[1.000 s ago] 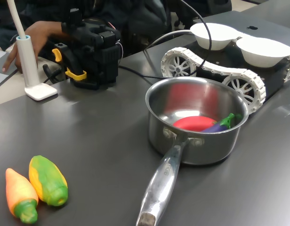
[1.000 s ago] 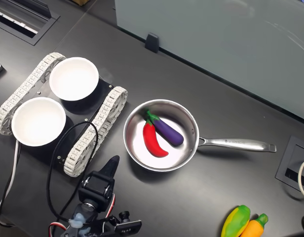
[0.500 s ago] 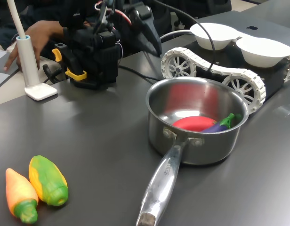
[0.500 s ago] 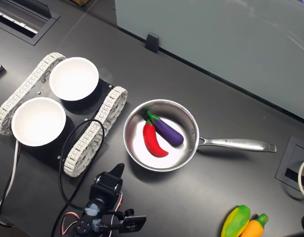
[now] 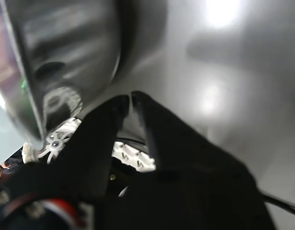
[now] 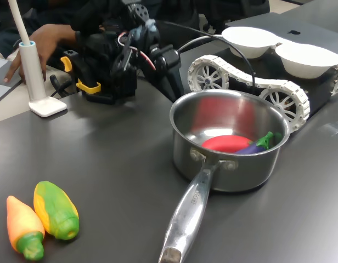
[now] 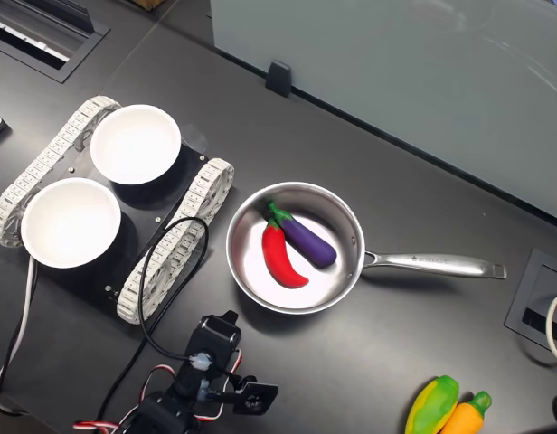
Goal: Pick up the brinjal and place them in the pan
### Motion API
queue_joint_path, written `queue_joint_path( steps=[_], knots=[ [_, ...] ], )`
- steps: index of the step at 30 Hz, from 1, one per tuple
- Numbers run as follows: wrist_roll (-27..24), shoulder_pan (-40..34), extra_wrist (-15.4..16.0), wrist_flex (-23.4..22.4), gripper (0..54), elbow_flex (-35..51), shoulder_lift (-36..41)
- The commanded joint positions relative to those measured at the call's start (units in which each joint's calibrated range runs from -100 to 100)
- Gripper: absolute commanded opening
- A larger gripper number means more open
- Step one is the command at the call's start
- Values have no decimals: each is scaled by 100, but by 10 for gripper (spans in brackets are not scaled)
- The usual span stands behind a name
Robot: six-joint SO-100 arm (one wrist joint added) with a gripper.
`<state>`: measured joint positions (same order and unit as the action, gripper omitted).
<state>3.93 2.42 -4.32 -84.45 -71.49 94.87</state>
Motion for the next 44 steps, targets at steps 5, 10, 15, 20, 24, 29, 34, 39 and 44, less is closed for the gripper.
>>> queue_joint_path(
  steps=[5,10,15,20,24,29,34,39,44],
  knots=[
    [-24,79,-5,636,0,-406,66],
    [-34,102,-5,645,0,-415,66],
    [20,148,28,636,0,-415,66],
    [-15,171,28,636,0,-415,66],
    [-24,182,28,636,0,-415,66],
    [-24,194,28,636,0,-415,66],
    [-29,194,28,628,0,-415,66],
    [-29,194,28,628,0,-415,66],
    [-29,194,28,628,0,-415,66]
  ],
)
